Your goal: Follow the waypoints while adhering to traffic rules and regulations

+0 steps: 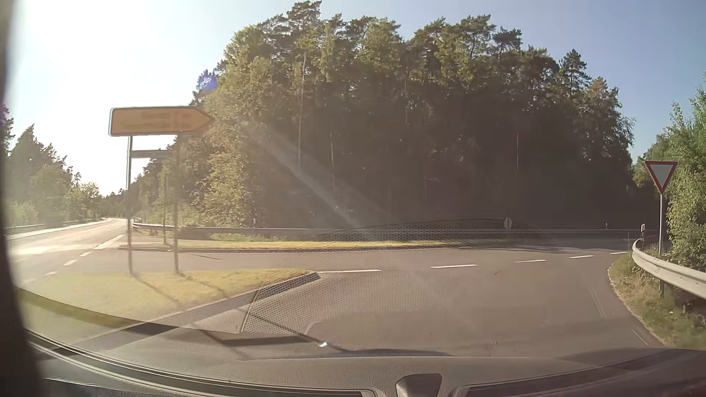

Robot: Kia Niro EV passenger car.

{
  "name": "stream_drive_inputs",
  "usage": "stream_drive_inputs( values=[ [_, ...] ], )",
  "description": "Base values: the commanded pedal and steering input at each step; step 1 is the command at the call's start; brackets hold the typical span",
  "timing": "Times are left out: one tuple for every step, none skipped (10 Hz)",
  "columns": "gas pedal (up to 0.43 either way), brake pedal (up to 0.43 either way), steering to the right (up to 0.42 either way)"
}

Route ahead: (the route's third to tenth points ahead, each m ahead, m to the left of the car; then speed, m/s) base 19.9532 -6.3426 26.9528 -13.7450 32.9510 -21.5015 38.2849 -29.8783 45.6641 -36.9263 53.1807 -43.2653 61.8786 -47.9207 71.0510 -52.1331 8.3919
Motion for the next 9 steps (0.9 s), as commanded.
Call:
stream_drive_inputs(
  values=[
    [0.0,0.006,0.167],
    [0.008,0.006,0.173],
    [0.098,0.006,0.175],
    [0.098,0.006,0.176],
    [0.098,0.006,0.18],
    [0.098,0.006,0.181],
    [0.11,0.006,0.18],
    [0.118,0.006,0.179],
    [0.13,0.006,0.178]
  ],
)
